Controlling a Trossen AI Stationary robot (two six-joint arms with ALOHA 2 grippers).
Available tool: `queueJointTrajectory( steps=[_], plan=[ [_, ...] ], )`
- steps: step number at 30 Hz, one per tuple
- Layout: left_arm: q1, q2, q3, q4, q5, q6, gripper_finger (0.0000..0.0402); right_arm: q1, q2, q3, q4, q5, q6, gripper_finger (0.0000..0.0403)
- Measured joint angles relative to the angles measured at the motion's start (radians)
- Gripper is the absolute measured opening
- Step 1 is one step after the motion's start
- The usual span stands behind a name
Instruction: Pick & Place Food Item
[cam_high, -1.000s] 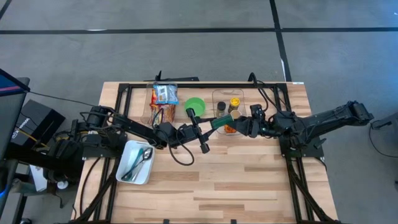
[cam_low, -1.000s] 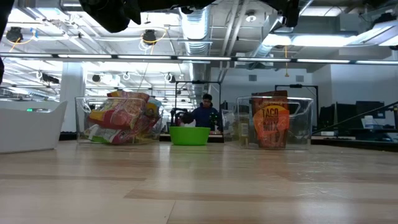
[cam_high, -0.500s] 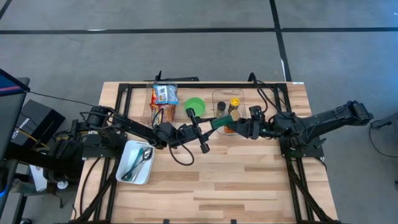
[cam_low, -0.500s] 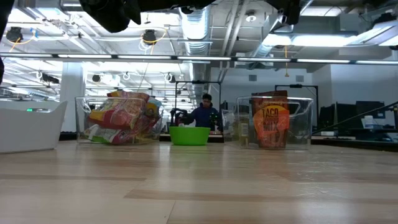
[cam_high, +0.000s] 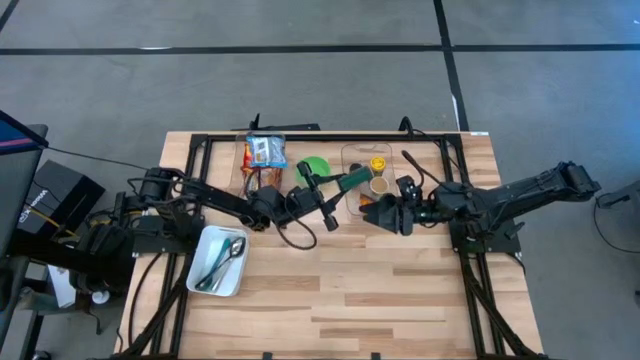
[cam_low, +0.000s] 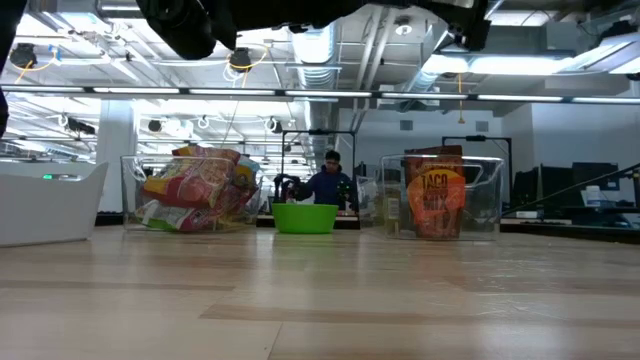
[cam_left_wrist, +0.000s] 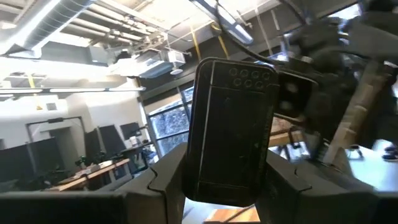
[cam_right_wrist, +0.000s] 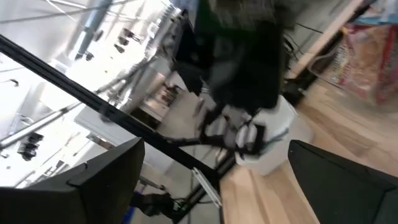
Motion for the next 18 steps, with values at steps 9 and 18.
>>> queueJointTrajectory(
  steps=[9,18],
  plan=[
    [0.043,-0.140,0.000,-0.221,-0.050,-0.033,0.0140,-0.011,0.000,0.000,-0.071,0.001,0.000,0.0390],
    [0.078,-0.326,0.000,-0.663,-0.044,-0.204,0.0140,-0.024,0.000,0.000,-0.077,0.030,-0.255,0.0390]
  ],
)
